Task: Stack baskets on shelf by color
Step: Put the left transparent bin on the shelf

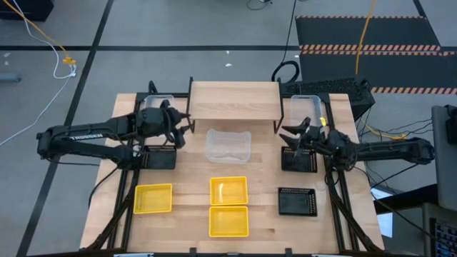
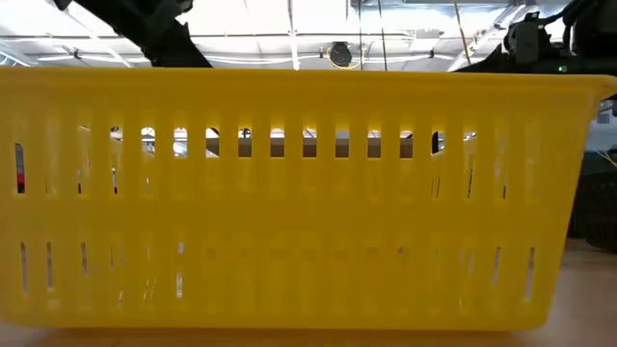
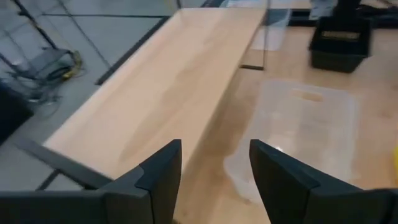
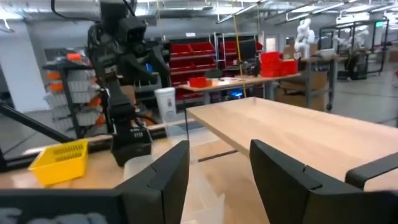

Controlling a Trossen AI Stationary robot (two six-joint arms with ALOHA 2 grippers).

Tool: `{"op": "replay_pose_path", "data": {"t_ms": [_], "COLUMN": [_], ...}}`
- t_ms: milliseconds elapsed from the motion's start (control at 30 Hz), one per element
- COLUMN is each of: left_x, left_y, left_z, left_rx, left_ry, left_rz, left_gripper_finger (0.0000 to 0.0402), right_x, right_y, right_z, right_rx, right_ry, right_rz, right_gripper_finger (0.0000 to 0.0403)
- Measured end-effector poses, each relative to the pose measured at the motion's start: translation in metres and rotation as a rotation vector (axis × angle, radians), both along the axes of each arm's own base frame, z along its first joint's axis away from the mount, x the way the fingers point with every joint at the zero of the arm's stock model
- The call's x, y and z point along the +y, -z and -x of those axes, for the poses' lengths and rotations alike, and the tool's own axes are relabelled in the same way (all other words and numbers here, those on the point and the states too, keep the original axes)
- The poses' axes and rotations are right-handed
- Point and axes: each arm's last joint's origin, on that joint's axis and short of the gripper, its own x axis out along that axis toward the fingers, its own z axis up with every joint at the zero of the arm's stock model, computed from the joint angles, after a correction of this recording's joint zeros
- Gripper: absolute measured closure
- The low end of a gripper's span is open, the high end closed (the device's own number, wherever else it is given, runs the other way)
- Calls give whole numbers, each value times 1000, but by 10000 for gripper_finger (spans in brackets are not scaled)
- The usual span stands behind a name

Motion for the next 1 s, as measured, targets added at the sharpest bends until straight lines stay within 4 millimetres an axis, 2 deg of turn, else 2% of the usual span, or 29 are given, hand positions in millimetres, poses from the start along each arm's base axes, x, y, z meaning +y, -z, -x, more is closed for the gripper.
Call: {"op": "replay_pose_path", "data": {"t_ms": [233, 500, 733, 1000], "left_x": [15, 33, 33, 28], "left_y": [14, 43, 70, 73], "left_z": [6, 19, 35, 47], "left_rx": [59, 161, 262, 340], "left_ry": [-100, -249, -400, -519], "left_rz": [-1, 94, 272, 448], "left_gripper_finger": [220, 229, 186, 128], "right_x": [-2, -2, -2, -1], "right_y": [-7, -8, -11, -15], "right_z": [0, 0, 0, 1], "right_rx": [-44, -32, -46, -65], "right_ry": [68, 76, 89, 107], "right_rz": [107, 159, 206, 270], "right_gripper_finger": [239, 240, 241, 241]}}
